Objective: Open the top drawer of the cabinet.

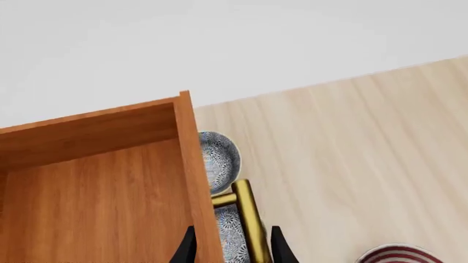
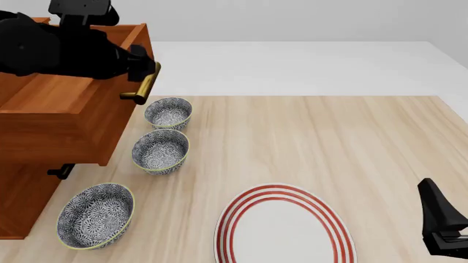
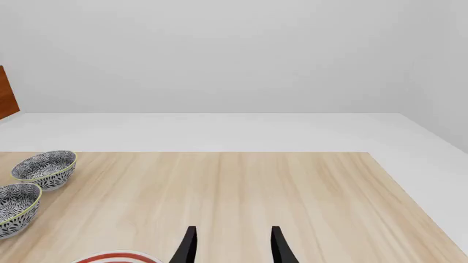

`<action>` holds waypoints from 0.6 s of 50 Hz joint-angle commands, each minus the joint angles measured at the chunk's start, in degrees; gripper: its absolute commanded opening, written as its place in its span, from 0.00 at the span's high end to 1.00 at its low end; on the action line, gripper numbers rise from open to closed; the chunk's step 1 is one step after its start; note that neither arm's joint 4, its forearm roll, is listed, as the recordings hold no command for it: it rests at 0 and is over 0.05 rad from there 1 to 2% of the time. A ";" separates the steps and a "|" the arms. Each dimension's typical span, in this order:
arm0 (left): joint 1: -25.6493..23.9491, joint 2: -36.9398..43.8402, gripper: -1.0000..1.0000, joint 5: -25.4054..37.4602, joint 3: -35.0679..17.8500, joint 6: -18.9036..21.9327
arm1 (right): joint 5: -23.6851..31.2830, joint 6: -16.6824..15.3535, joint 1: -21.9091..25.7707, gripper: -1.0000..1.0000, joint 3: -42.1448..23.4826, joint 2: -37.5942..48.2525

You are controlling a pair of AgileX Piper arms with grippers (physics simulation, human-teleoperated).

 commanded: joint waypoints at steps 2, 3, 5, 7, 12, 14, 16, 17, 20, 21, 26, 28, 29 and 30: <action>-2.42 -0.18 0.00 3.05 4.19 3.68 | 0.00 0.00 0.00 0.00 0.00 0.00; -2.37 -0.34 0.00 3.18 4.01 3.76 | 0.00 0.00 0.01 0.00 0.00 0.00; -2.39 -0.60 0.00 3.46 3.80 3.72 | 0.00 0.01 0.00 0.00 0.00 0.00; -2.47 -0.99 0.00 3.68 3.69 3.84 | -0.01 -0.01 0.00 0.00 0.00 0.00; -2.41 -1.70 0.00 4.37 2.94 3.82 | -0.01 -0.01 -0.01 0.00 0.00 0.00; -2.45 -2.02 0.00 4.54 2.68 3.68 | -0.01 0.01 0.01 0.00 0.00 0.00; -2.63 -2.41 0.00 4.57 2.82 3.76 | -0.01 -0.02 0.00 0.00 0.00 0.00; -2.64 -2.62 0.00 4.65 2.74 3.78 | 0.01 -0.01 0.00 0.00 0.00 0.00; -2.62 -3.08 0.00 5.15 2.13 3.81 | 0.00 0.01 0.01 0.00 0.00 0.00; -2.61 -3.31 0.00 5.45 1.78 3.81 | 0.00 -0.01 0.01 0.00 0.00 0.00; -2.42 -3.78 0.00 6.24 0.66 3.84 | 0.00 -0.02 0.00 0.00 0.00 0.00; -2.22 -4.04 0.00 6.66 0.03 3.92 | -0.01 -0.01 -0.01 0.00 0.00 0.00; -2.14 -4.10 0.00 6.66 -0.04 4.03 | -0.01 -0.01 0.00 0.00 0.00 0.00; -2.15 -4.31 0.00 6.91 -0.27 4.05 | 0.00 0.00 0.01 0.00 0.00 0.00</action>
